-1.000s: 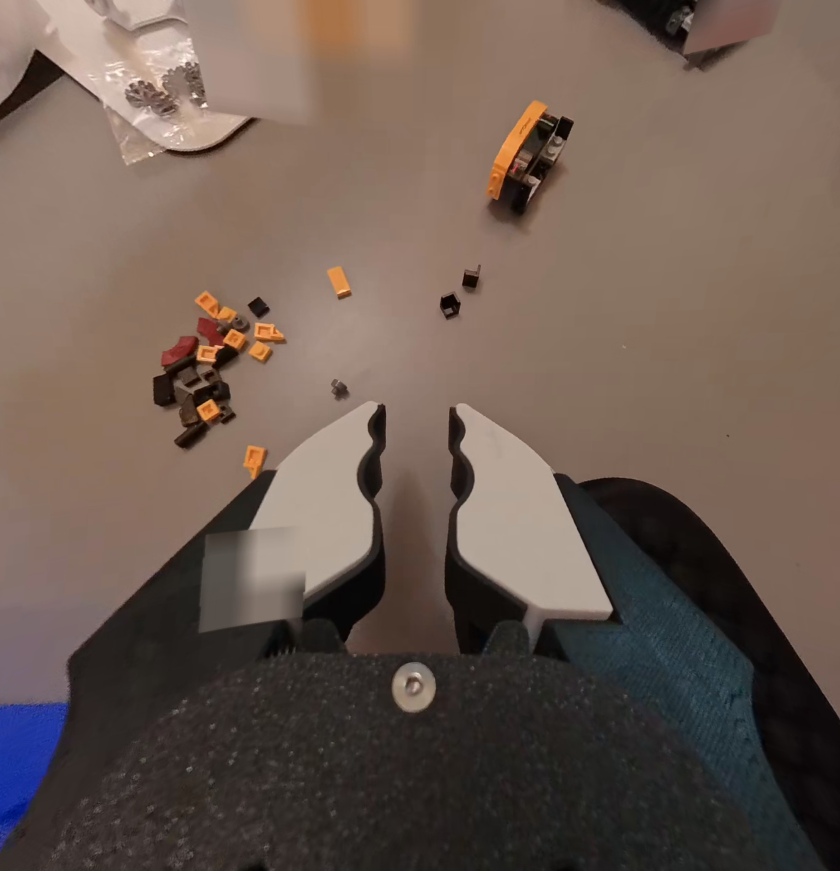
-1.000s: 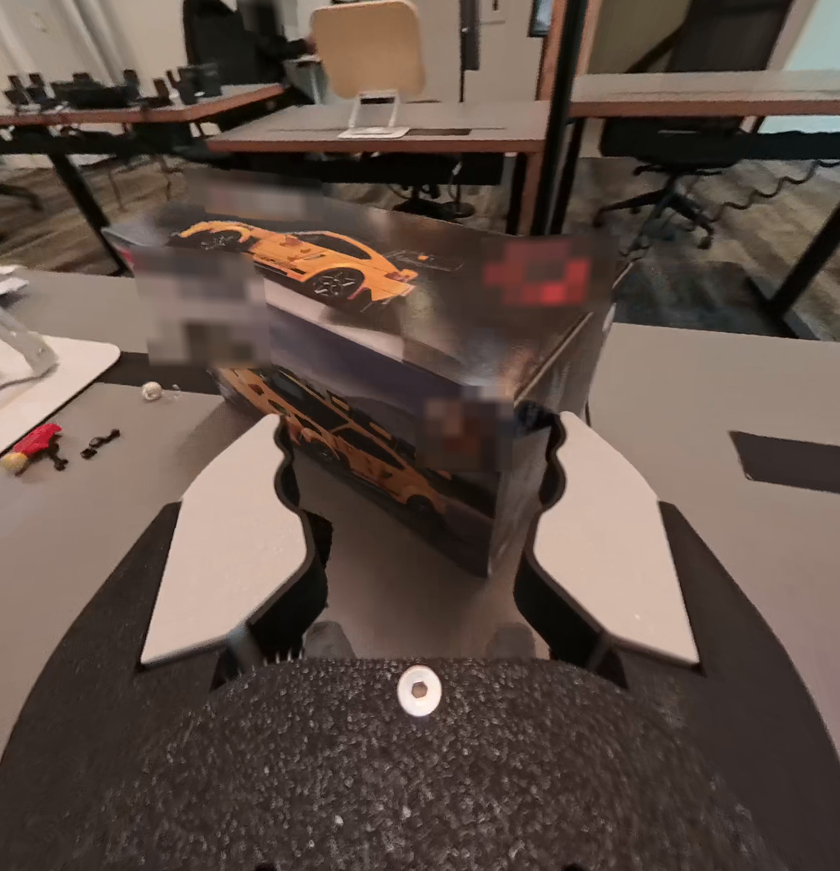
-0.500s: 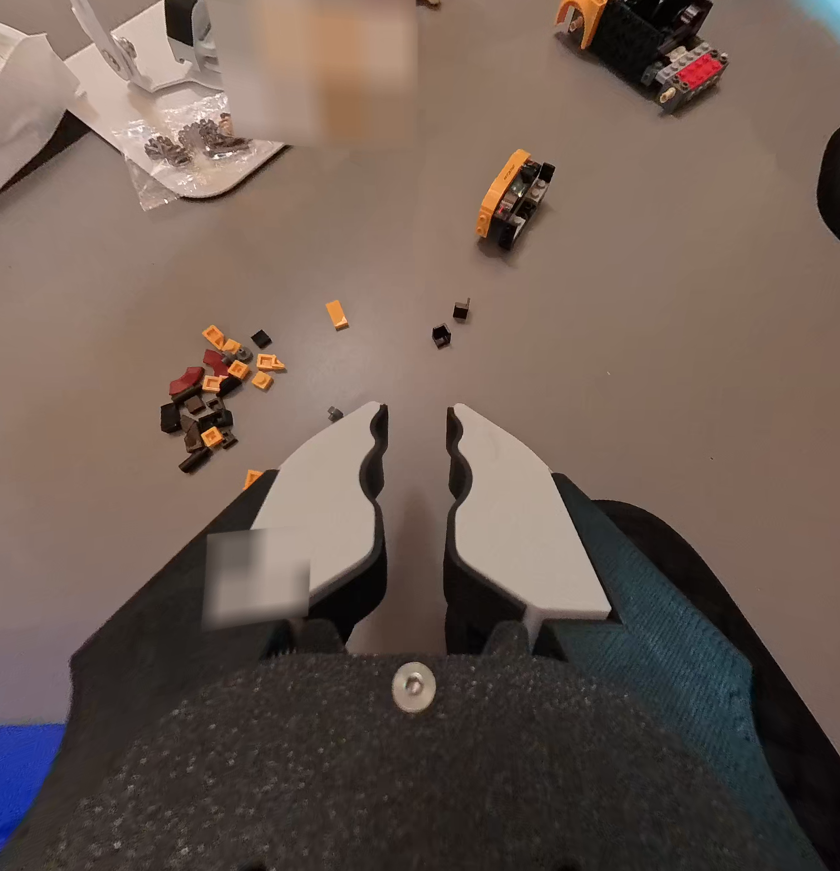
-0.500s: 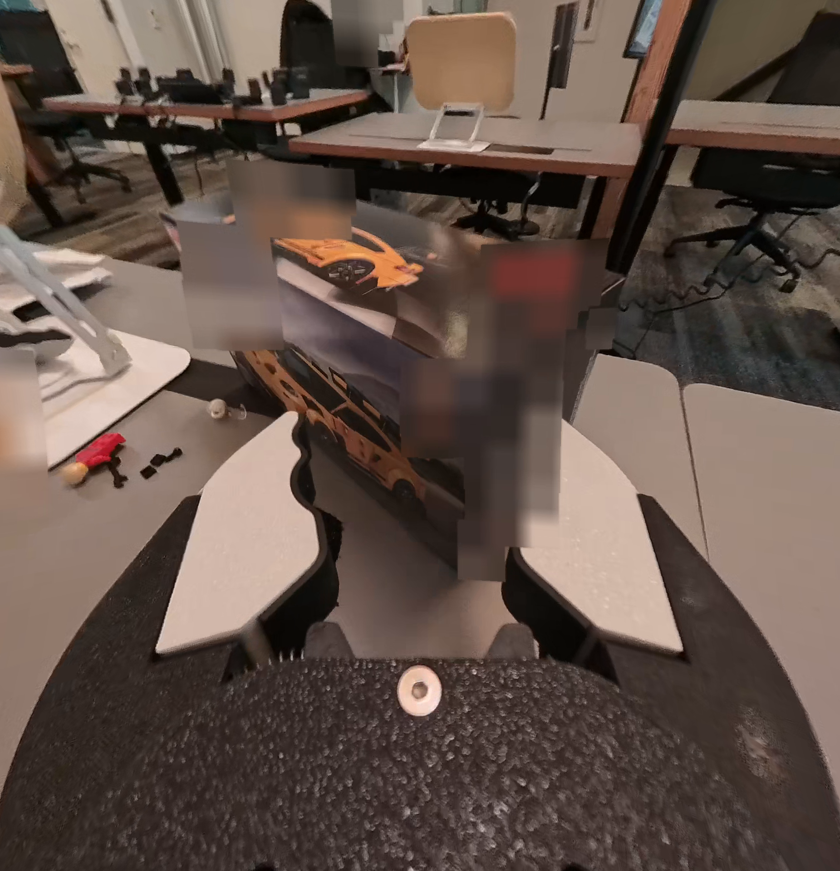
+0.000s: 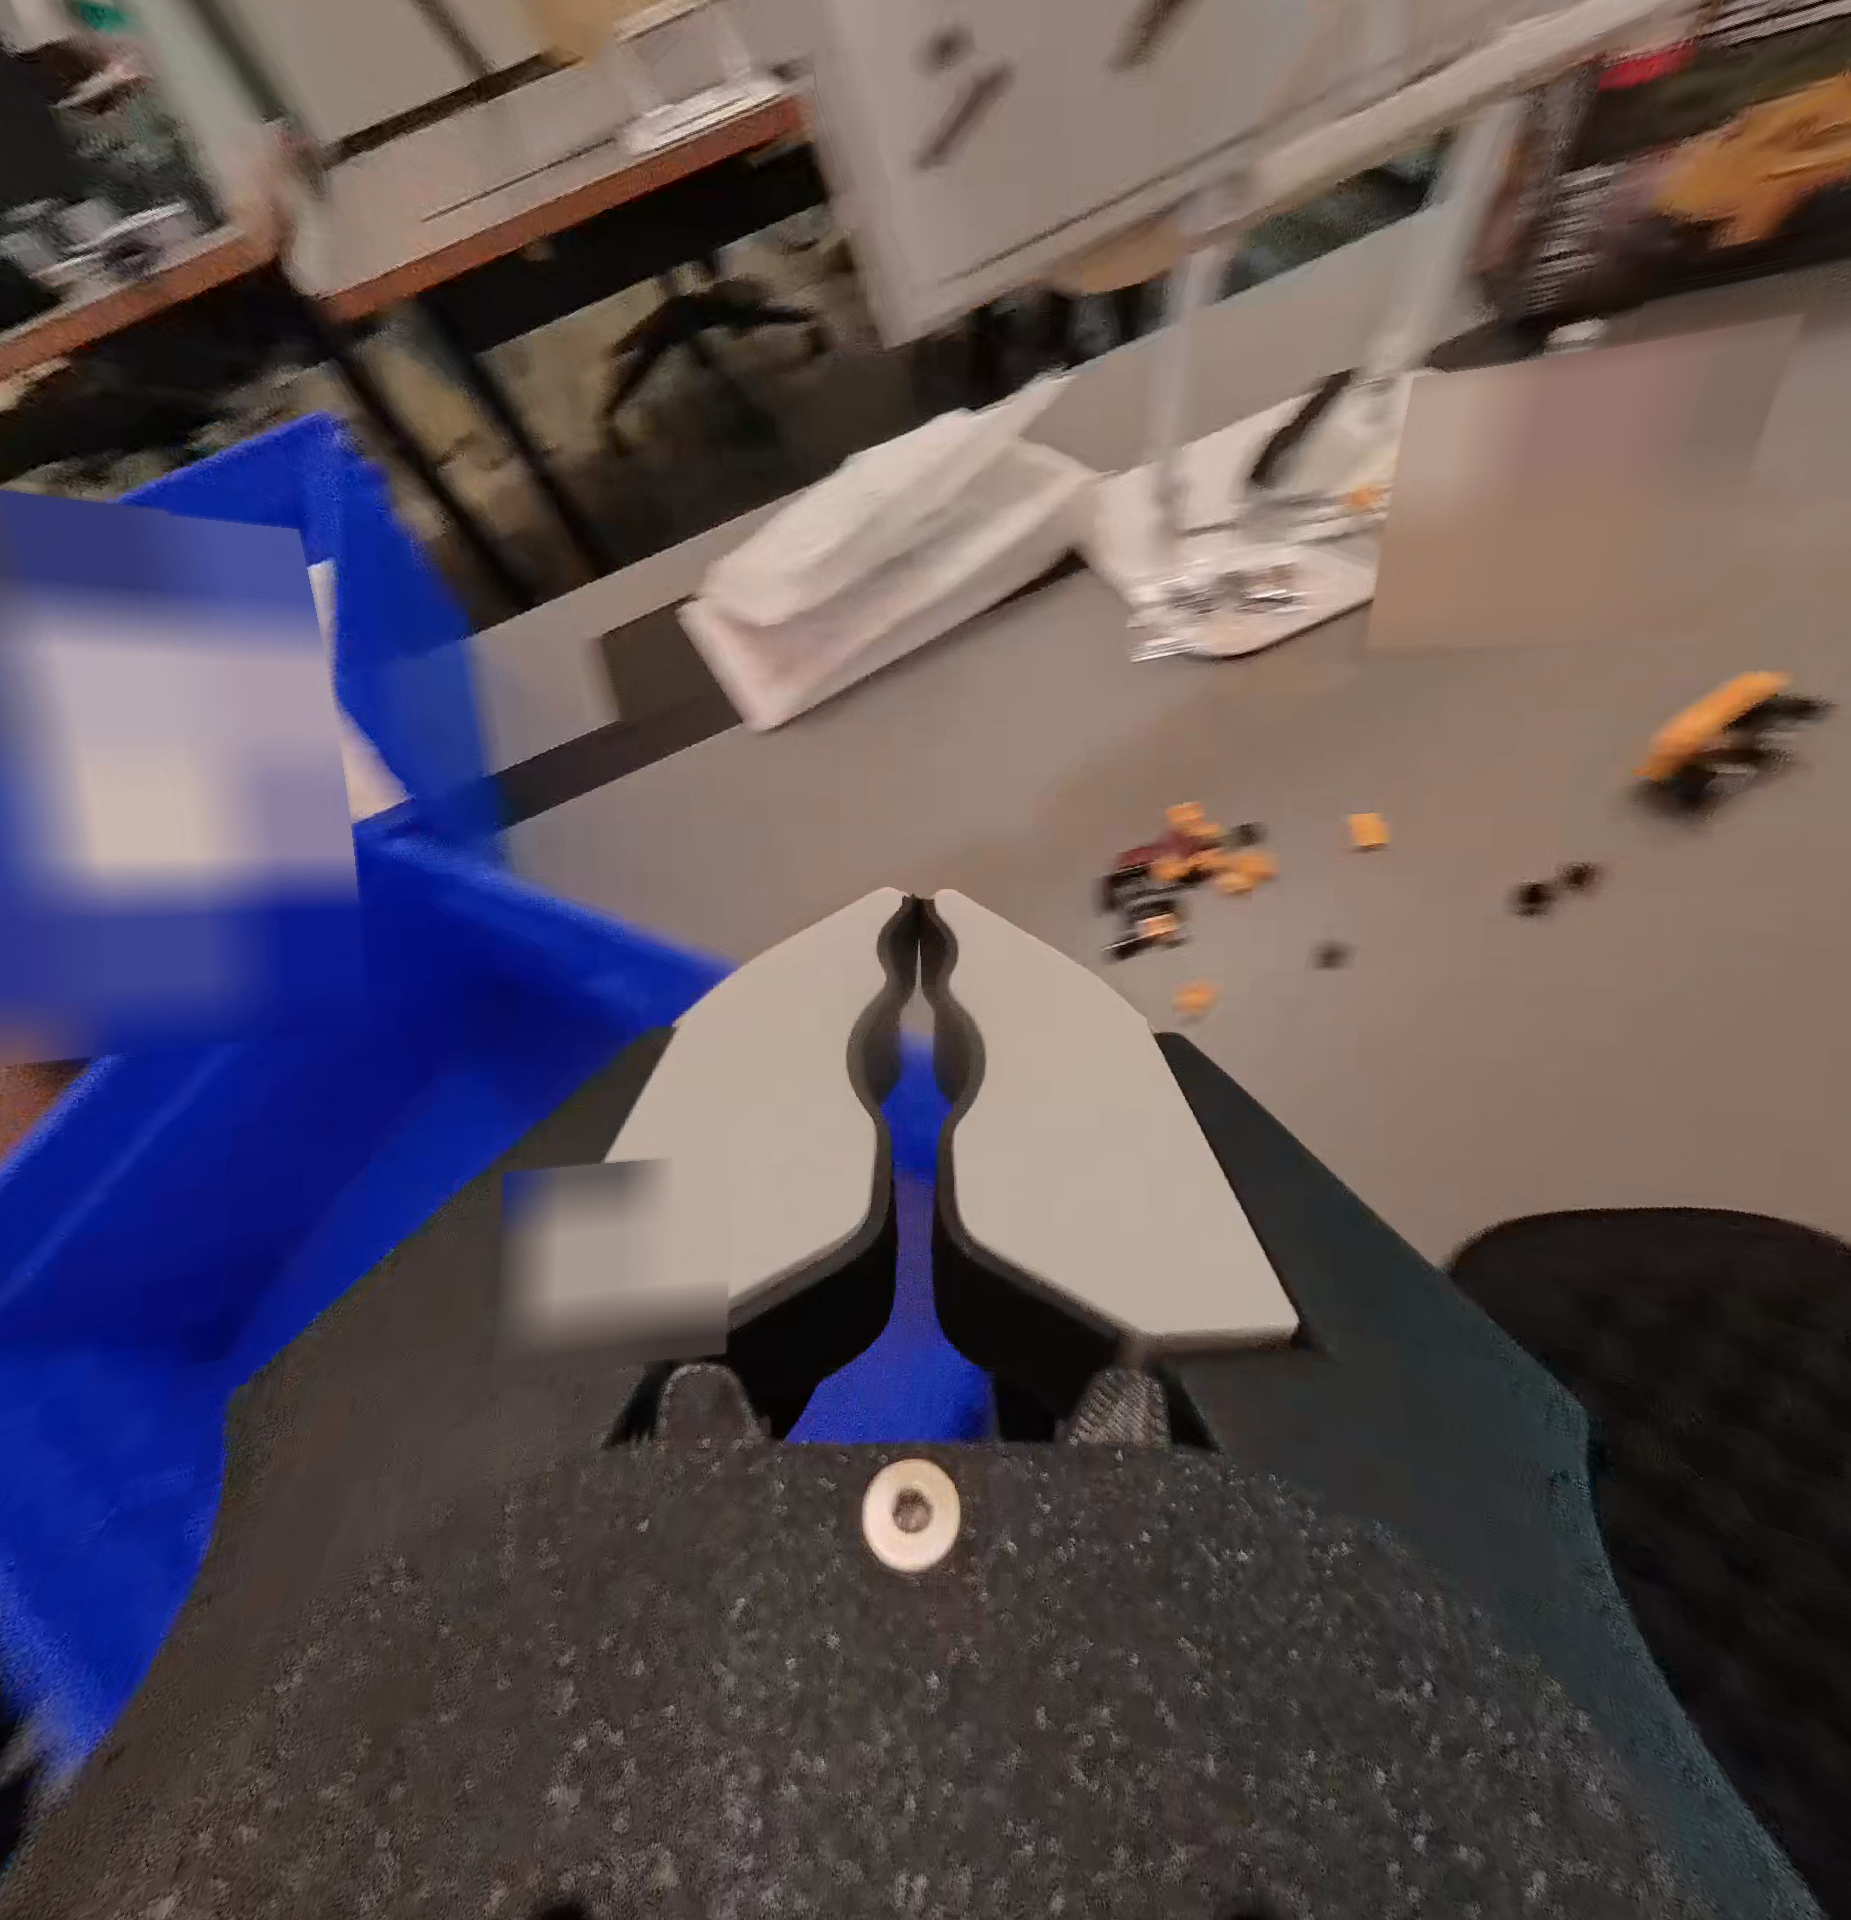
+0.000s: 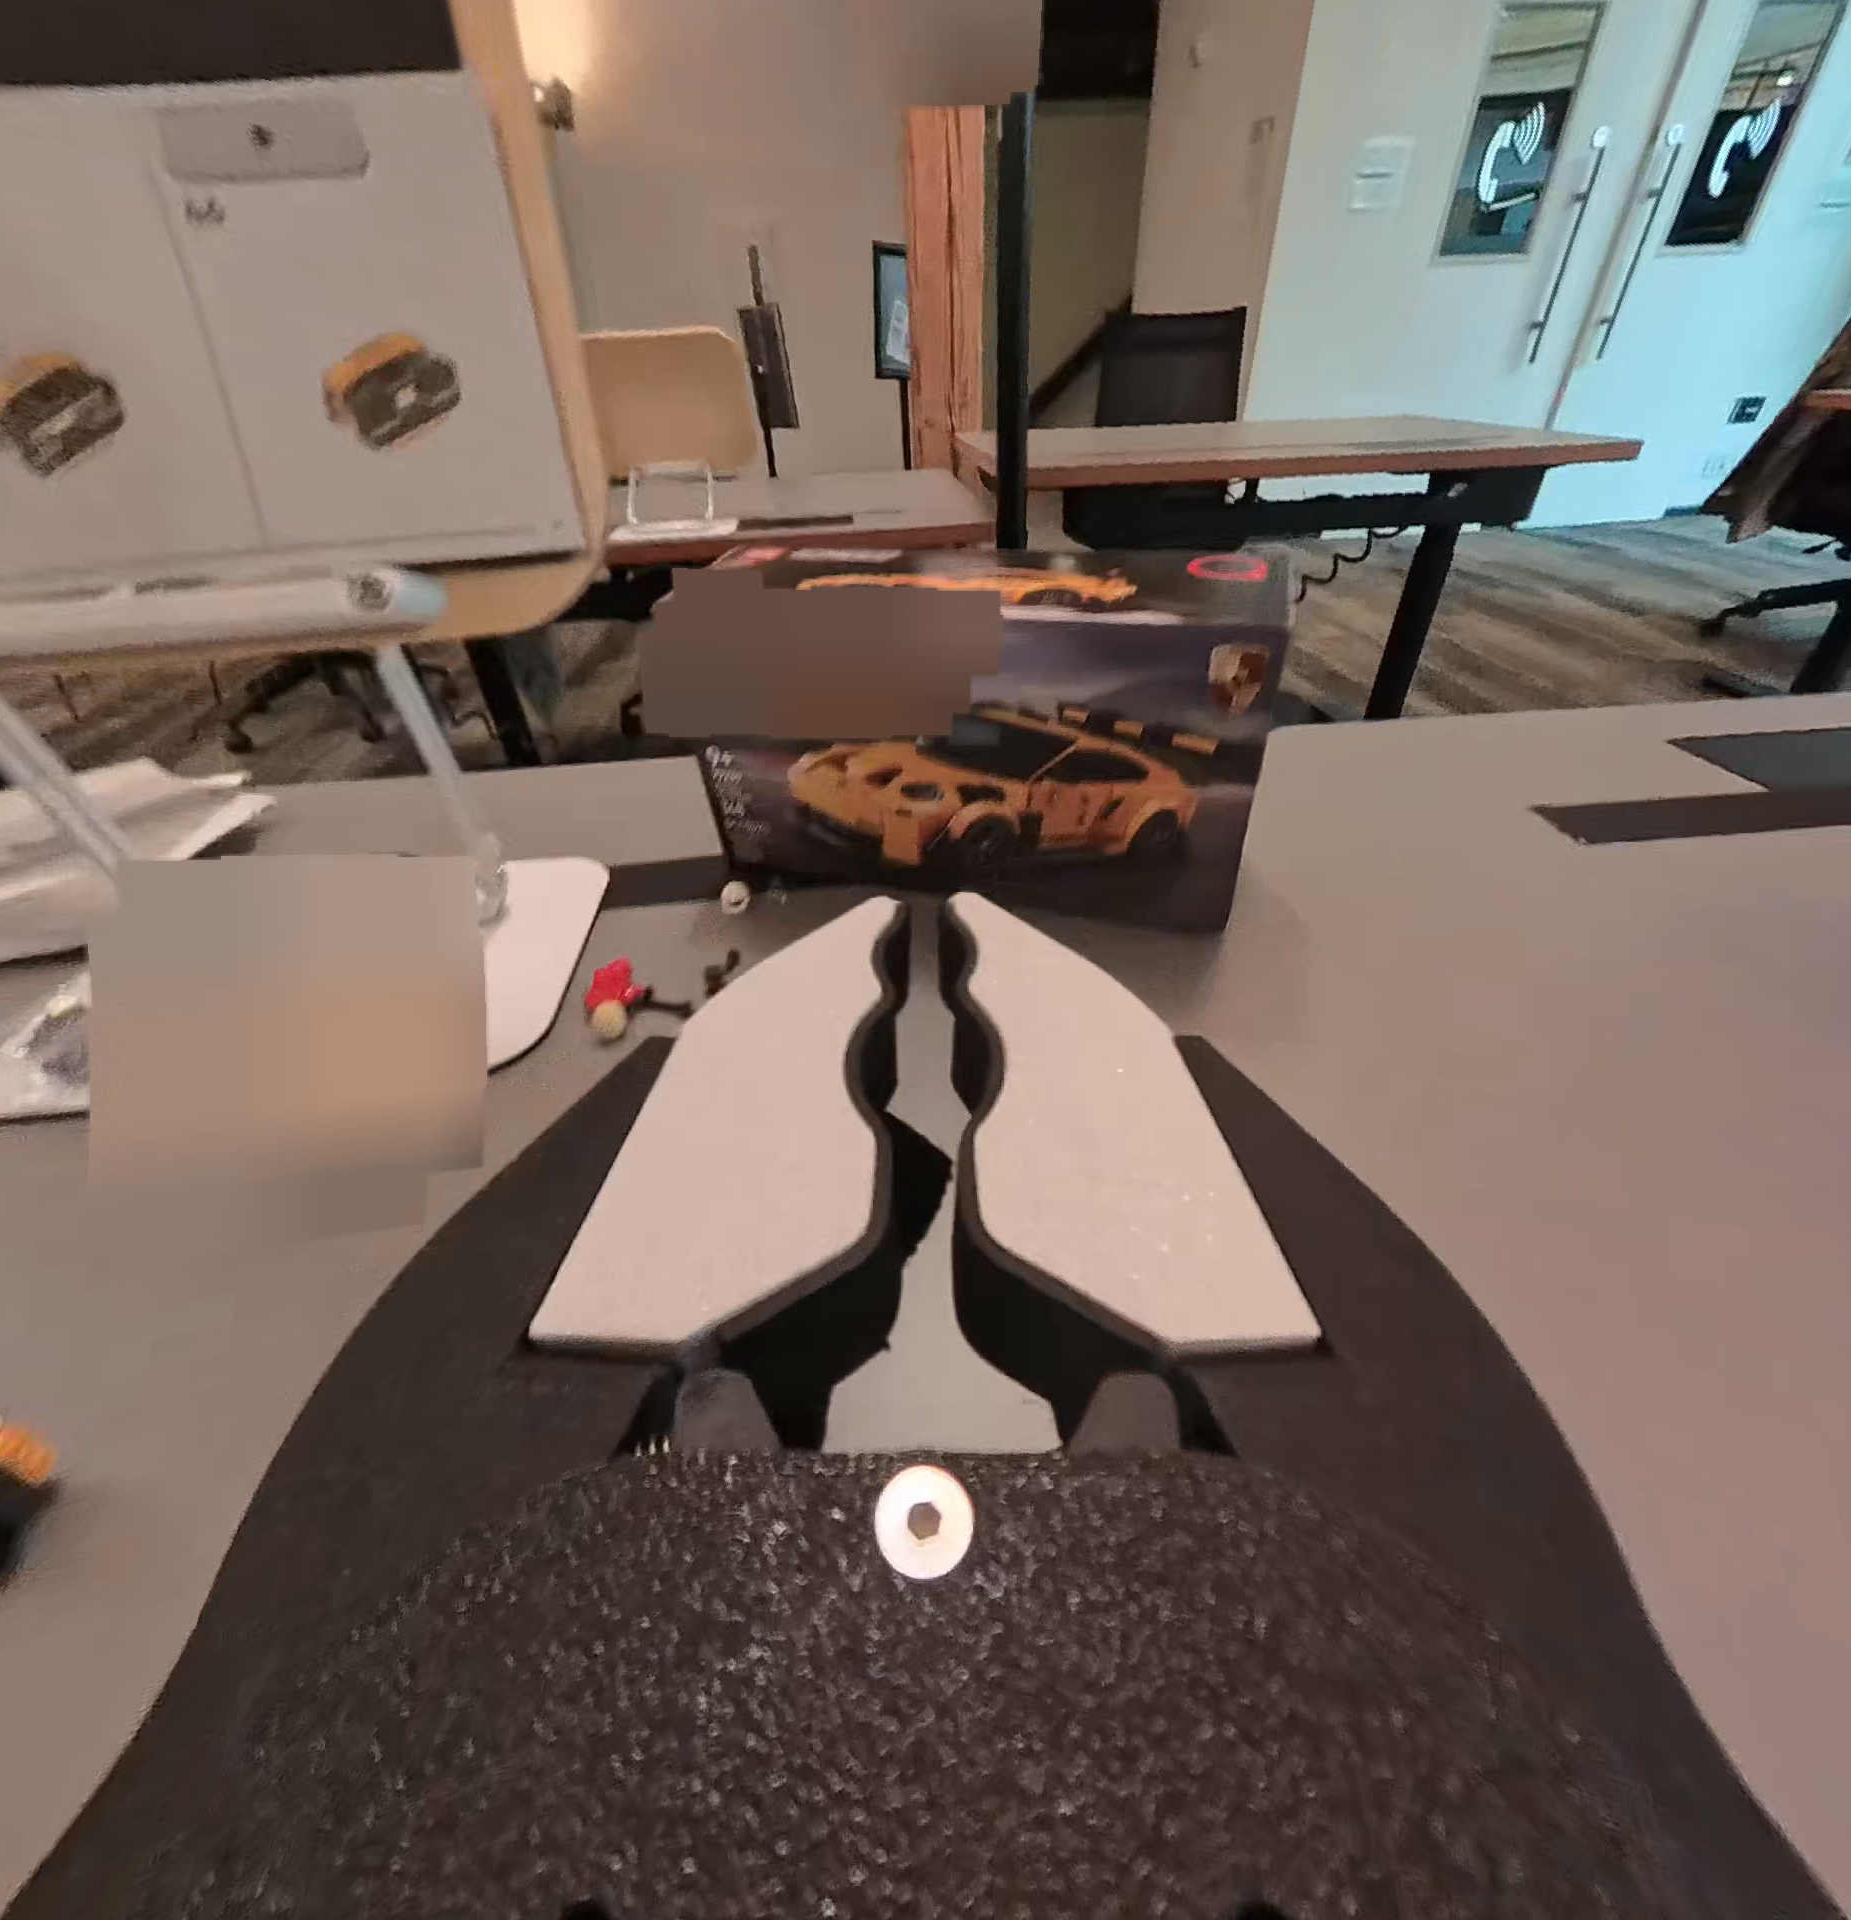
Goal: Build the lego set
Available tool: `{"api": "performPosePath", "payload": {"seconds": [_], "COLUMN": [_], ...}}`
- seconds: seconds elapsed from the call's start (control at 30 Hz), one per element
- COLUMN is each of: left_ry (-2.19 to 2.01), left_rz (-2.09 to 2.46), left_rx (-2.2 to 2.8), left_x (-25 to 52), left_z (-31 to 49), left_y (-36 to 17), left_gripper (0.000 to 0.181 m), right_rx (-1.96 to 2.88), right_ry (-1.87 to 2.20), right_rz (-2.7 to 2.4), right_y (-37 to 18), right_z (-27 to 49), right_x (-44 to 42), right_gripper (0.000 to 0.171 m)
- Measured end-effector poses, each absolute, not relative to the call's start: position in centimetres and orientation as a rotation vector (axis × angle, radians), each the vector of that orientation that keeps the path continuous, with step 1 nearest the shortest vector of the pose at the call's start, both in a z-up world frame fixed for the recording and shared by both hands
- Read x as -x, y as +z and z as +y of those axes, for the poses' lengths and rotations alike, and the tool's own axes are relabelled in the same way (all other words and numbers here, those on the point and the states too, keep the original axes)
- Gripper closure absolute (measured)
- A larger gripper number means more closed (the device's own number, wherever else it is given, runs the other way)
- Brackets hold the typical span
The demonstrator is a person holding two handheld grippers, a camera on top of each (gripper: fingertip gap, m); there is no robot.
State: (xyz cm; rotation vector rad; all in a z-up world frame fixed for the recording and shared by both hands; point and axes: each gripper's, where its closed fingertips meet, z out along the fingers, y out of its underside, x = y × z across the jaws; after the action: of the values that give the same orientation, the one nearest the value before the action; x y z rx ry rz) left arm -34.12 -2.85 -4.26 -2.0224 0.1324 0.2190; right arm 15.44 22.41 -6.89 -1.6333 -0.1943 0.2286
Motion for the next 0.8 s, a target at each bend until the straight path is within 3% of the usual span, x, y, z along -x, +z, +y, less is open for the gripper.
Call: {"api": "performPosePath", "payload": {"seconds": [0.1,0.23,0.37,0.47,0.8], "left_ry": [0.408,0.409,0.25,0.147,0.023], "left_rz": [0.006,-0.039,0.062,0.086,0.253], "left_rx": [2.118,2.419,2.726,2.786,2.934], "left_x": [41.5,48.1,49.9,50.2,50.1], "left_z": [-5.5,-7.1,-6.5,-4.5,-2.9], "left_y": [-3.5,-7.1,-13.9,-16.9,-20.4], "left_gripper": [0.181,0.177,0.162,0.162,0.165], "right_rx": [1.65,1.681,1.685,1.688,1.696], "right_ry": [0.207,0.208,0.216,0.222,0.235], "right_rz": [-0.238,-0.279,-0.303,-0.316,-0.36], "right_y": [-8.4,-9.6,-10.0,-10.2,-10.6], "right_z": [21.1,21.5,21.6,21.5,21.4], "right_x": [-14.3,-13.8,-13.6,-13.4,-12.8], "right_gripper": [0.171,0.171,0.171,0.171,0.171]}}
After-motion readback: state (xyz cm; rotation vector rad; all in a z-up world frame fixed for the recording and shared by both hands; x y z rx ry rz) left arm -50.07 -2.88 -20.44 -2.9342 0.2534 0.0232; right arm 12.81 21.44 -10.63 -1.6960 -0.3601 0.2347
